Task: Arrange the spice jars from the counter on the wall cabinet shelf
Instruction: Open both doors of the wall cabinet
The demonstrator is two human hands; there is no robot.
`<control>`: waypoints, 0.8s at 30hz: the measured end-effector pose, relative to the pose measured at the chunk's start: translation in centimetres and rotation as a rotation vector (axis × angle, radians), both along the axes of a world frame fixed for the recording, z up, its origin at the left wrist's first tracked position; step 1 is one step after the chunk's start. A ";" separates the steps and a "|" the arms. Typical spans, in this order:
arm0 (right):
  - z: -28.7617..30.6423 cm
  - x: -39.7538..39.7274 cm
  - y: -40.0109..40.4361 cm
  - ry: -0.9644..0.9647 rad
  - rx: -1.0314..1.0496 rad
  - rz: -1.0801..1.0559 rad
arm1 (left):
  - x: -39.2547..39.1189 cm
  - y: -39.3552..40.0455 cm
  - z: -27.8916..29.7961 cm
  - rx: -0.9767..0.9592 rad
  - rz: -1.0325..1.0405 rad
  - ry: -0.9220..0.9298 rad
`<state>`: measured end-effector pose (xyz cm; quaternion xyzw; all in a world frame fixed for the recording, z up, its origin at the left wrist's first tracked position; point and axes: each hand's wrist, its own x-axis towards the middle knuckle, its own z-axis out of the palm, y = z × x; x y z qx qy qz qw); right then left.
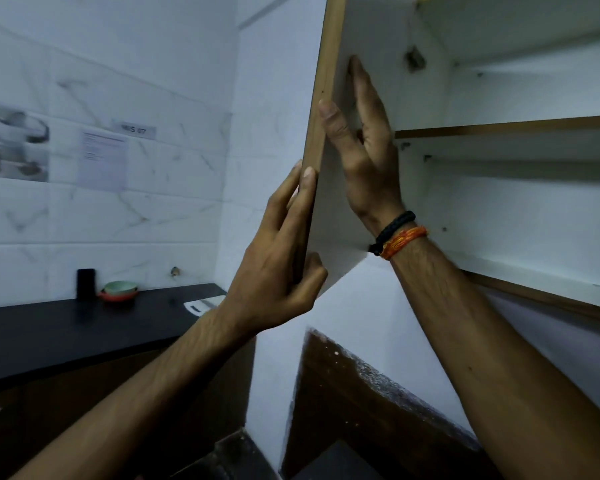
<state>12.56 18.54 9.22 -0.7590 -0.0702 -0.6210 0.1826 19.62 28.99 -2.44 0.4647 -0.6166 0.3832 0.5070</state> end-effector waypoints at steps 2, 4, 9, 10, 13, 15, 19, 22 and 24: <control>-0.2 2.3 0.8 -0.011 -0.005 -0.035 | 1.7 1.1 0.3 -0.009 0.078 0.008; -0.4 4.5 1.5 -0.005 0.001 -0.053 | 3.3 1.8 0.7 -0.022 0.145 0.018; -0.5 8.7 1.9 0.027 -0.022 -0.106 | 6.8 2.5 1.4 -0.021 0.277 0.105; -0.6 9.3 1.9 0.031 -0.039 -0.136 | 7.4 2.5 1.5 -0.016 0.295 0.116; -0.9 11.3 1.4 0.043 -0.095 -0.222 | 9.3 2.2 2.0 0.036 0.365 0.147; -1.4 12.4 0.8 0.060 -0.131 -0.287 | 10.2 2.0 2.1 0.103 0.437 0.149; -2.6 14.7 -0.3 0.122 -0.166 -0.377 | 12.2 1.9 2.4 0.252 0.558 0.172; -3.7 16.0 -1.3 0.186 -0.190 -0.432 | 13.7 2.0 2.7 0.361 0.611 0.196; -4.4 16.7 -1.7 0.212 -0.219 -0.471 | 14.6 2.0 2.8 0.410 0.663 0.180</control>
